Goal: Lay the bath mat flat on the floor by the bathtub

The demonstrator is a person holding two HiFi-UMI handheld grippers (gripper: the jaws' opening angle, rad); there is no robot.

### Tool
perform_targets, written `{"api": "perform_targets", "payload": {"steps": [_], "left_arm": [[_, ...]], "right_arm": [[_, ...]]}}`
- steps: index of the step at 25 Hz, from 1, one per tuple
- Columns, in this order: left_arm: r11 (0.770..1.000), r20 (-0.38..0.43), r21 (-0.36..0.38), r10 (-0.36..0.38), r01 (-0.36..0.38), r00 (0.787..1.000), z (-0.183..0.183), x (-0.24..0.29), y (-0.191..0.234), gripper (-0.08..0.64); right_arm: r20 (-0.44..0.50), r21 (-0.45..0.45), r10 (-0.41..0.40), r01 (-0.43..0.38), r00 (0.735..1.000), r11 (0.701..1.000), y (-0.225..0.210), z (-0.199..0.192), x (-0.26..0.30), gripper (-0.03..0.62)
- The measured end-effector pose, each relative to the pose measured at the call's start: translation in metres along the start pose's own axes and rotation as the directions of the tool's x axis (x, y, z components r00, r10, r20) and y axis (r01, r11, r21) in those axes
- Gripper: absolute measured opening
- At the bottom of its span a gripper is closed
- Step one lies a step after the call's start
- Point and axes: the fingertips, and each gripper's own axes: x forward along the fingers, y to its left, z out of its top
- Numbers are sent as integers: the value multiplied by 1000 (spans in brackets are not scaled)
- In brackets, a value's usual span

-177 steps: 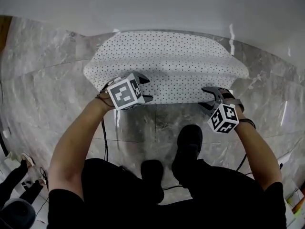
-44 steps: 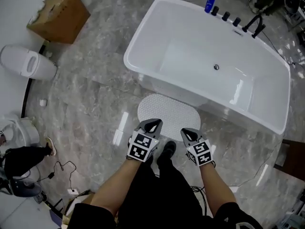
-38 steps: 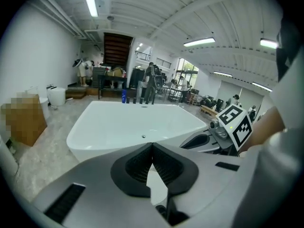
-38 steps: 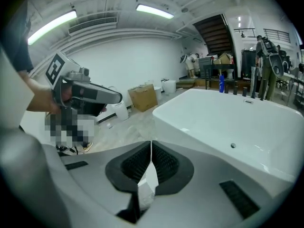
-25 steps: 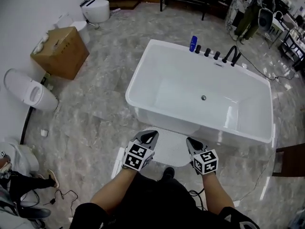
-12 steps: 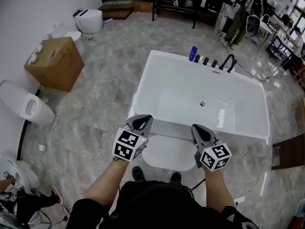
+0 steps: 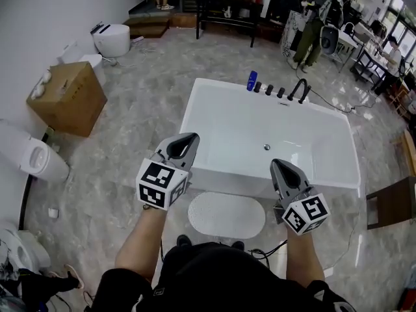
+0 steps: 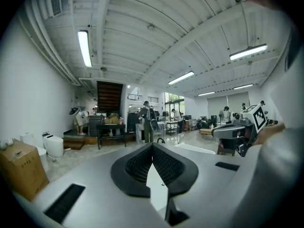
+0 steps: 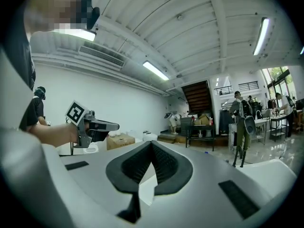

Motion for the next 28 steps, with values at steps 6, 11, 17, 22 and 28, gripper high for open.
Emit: {"api": "perform_targets", "payload": {"steps": [6,11,17,22,28], "left_arm": [[998,16,-17,55,-54,998,7,8,-4,11],[997,-9,-19,74,-74,997,-1,15,-16,11],[997,-40,-9,76,-77,996,-7,21,-26,11],[998,-58,-9,67,-68,996,-13,24,-36,11],[998,-69,-11,63,-64,996,-17,29,-42,11]], "right_arm": [[3,-19,1,0,1000,1000,-23,0,-15,14],[12,18,-9,8,1000,1000,-41,-8,-21,14],[22,46,-3,2,1000,999,-52,-15,-22,12],[10,75,16,-17,1000,997,-46,-27,-25,12],[1,82,22,-22,1000,996,-48,-33,-25,14]]}}
